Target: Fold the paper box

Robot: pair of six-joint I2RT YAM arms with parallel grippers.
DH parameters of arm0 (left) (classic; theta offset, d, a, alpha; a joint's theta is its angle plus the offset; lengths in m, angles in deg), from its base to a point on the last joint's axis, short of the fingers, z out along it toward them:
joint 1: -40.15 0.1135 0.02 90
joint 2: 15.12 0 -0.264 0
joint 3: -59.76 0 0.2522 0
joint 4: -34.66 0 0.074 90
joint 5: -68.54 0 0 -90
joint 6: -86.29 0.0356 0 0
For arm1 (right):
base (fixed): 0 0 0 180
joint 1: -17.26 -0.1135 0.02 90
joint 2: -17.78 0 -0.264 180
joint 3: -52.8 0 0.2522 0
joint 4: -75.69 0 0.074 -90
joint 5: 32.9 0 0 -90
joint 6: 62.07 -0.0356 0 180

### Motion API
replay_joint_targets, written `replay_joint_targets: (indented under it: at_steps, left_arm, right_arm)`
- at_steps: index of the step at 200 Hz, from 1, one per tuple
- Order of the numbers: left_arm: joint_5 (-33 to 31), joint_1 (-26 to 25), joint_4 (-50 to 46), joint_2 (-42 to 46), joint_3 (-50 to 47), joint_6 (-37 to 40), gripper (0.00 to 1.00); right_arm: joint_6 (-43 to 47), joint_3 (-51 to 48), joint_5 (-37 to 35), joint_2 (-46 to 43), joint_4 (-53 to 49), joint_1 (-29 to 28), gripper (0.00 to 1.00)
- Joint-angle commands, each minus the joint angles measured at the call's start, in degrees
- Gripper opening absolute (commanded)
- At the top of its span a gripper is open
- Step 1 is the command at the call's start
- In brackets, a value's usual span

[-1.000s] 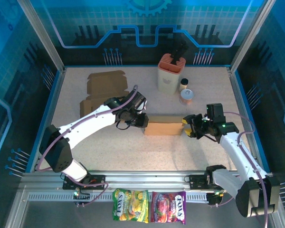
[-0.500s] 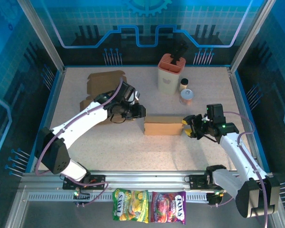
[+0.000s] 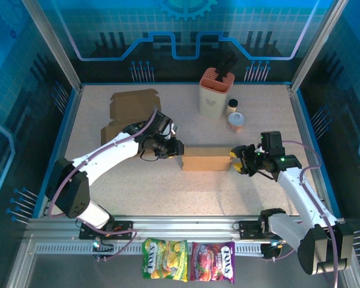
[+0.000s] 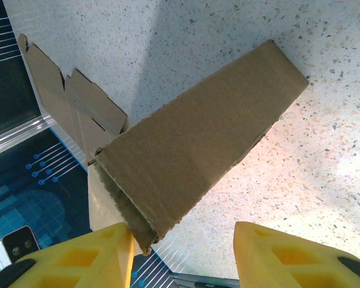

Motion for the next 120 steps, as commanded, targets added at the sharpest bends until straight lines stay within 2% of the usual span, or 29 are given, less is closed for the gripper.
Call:
replay_joint_targets:
  at_steps: [1,81,105,120]
  left_arm:
    - [-0.15,0.0,-1.78,0.17,-3.07,0.2,0.29]
    - [-2.33,-1.02,-3.3,-0.13,-5.0,2.79,0.24]
    - [-3.25,-2.12,-2.93,0.39,-4.33,3.1,0.23]
    - [-4.32,-3.46,-2.92,0.66,-3.95,3.6,0.23]
  right_arm:
    - [0.97,-1.34,-0.92,0.66,-3.65,1.03,0.48]
    - [1.87,-1.36,-1.35,1.0,-5.31,1.12,0.47]
    - [2.88,1.65,-2.34,0.38,-7.11,1.0,0.47]
    - [3.79,4.66,-3.92,-0.58,-8.13,0.53,0.51]
